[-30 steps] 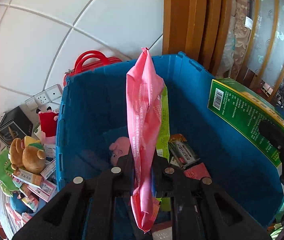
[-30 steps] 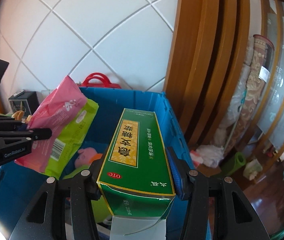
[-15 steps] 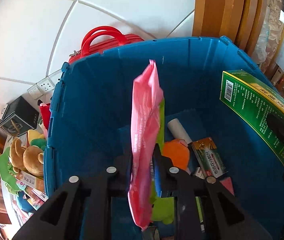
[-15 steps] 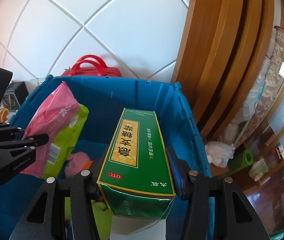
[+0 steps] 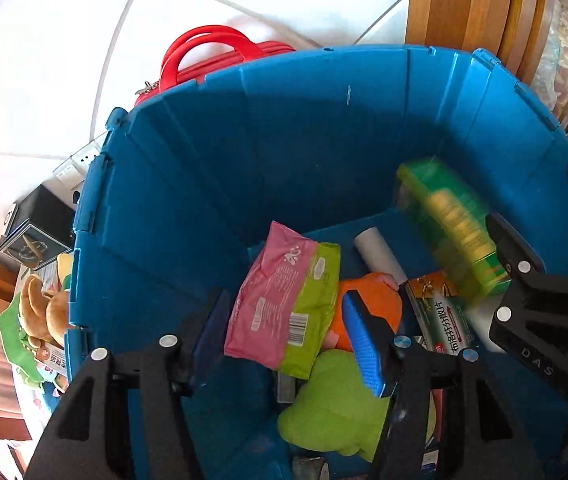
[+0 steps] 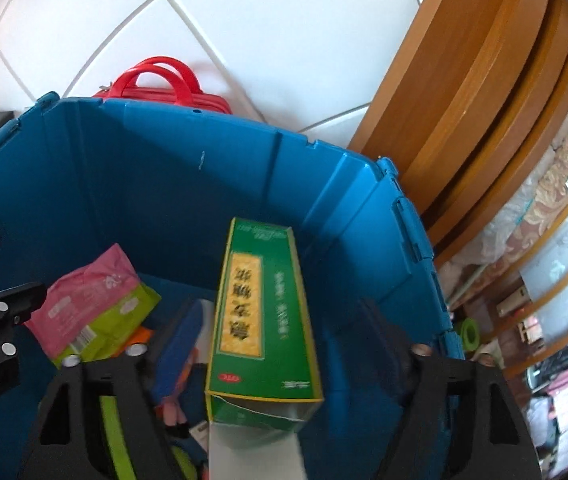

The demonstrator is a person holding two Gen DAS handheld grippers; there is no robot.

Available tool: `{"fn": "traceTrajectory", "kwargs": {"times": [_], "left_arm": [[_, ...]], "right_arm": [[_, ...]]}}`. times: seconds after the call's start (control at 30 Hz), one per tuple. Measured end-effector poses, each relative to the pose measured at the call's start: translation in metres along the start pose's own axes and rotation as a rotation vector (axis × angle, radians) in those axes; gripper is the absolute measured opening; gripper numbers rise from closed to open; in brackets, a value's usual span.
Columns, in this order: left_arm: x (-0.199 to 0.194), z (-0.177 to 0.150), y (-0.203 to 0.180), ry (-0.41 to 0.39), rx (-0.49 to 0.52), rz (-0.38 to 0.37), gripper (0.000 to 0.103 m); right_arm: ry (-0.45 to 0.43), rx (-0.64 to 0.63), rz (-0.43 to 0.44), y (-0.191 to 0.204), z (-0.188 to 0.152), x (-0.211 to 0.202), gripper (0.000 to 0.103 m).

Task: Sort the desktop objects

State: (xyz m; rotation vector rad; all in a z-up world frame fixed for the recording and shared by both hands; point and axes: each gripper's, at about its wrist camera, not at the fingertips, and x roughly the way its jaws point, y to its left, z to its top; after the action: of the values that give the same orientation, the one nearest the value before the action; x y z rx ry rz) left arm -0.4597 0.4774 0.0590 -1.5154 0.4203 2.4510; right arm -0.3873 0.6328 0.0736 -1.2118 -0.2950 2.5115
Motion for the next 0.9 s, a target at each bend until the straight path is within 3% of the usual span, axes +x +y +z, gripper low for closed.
{"fn": "traceTrajectory", "kwargs": {"times": [0.07, 0.27, 0.5, 0.67, 0.9], "left_arm": [[0.001, -0.001, 0.001, 0.011, 0.0, 0.002, 0.057], [-0.011, -0.003, 0.004, 0.04, -0.013, -0.029, 0.057], [-0.051, -0.025, -0.002, 0.071, 0.059, -0.094, 0.057], [-0.105, -0.055, 0.004, -0.023, 0.099, -0.129, 0.057], [-0.175, -0.119, 0.015, -0.179, 0.119, -0.165, 0.057]], "right_arm": [[0.007, -0.014, -0.033, 0.002, 0.0, 0.003, 0.097], [0.072, -0.01, -0.007, -0.003, -0.002, -0.003, 0.099], [0.146, 0.003, 0.097, -0.01, -0.007, -0.044, 0.103], [0.17, 0.041, 0.199, -0.016, -0.019, -0.093, 0.103], [0.069, 0.032, 0.235, -0.02, -0.059, -0.165, 0.103]]}}
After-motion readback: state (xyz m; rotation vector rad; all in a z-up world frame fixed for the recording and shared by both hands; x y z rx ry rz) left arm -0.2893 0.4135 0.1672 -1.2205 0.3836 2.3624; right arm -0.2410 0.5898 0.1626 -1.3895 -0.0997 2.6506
